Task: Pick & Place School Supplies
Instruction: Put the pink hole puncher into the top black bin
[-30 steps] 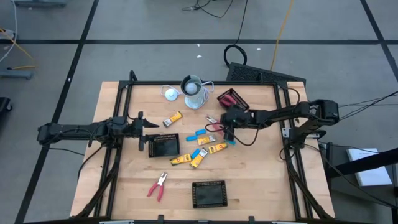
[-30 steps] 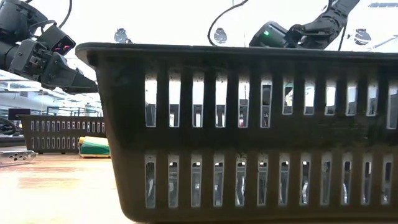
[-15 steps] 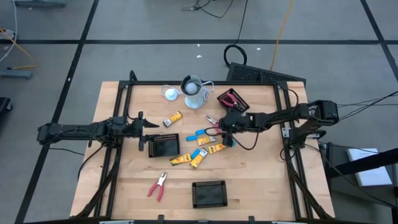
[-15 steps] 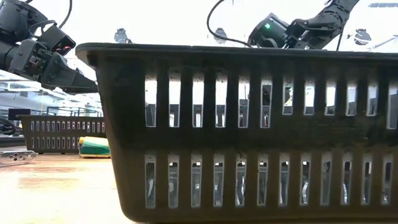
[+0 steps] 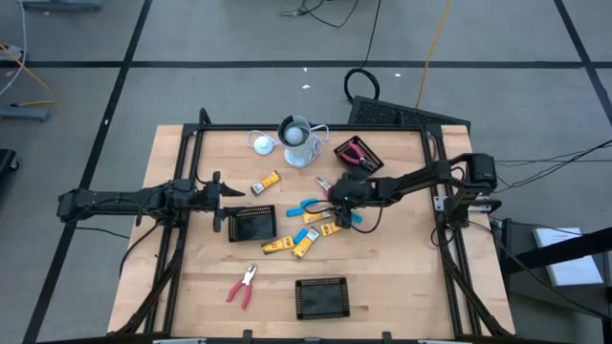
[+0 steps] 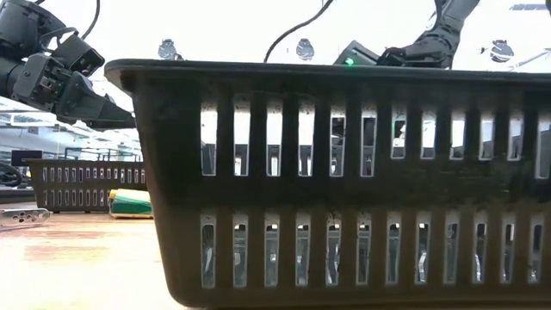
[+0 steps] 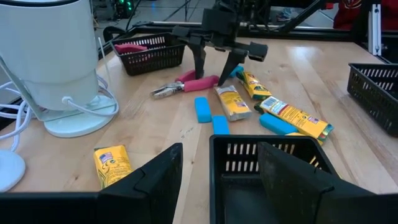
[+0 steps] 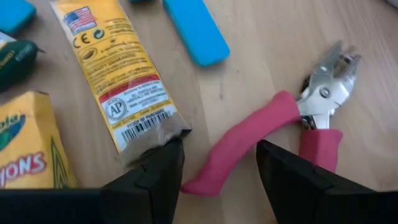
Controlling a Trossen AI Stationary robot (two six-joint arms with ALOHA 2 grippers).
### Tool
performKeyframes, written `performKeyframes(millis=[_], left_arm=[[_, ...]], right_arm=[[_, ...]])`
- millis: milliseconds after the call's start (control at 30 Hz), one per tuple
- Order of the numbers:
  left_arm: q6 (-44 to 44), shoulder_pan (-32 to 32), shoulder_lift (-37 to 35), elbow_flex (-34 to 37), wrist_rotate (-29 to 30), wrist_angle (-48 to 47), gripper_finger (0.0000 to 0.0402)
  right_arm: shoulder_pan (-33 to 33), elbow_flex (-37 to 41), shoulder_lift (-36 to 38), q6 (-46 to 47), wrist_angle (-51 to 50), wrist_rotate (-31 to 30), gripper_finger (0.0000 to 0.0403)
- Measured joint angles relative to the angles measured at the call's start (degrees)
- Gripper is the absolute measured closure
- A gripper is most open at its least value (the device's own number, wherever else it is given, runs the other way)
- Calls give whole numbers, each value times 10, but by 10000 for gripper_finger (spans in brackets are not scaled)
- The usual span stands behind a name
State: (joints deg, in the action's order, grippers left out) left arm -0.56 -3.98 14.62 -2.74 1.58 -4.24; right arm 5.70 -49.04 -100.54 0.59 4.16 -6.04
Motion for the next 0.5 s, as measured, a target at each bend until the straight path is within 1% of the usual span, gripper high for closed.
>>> performKeyframes(millis=[100,167,233,333,367,500], left_arm=[[0,0,0,0,0,-1,190],[0,0,0,0,0,-1,190],[0,0,0,0,0,-1,190],[0,0,0,0,0,-1,190],[0,0,0,0,0,-1,190],[0,0,0,0,0,-2,190]], right_arm=[[-2,-9,-6,-2,0,0,227],[-2,-9,-6,3,-1,2,253],[-2,-9,-6,10,-1,4,289],[-2,-10,-6,19,-6,11,358],[-3,-10,-6,21,-9,11,375],[-7,-10,-6,22,-13,-9,378]])
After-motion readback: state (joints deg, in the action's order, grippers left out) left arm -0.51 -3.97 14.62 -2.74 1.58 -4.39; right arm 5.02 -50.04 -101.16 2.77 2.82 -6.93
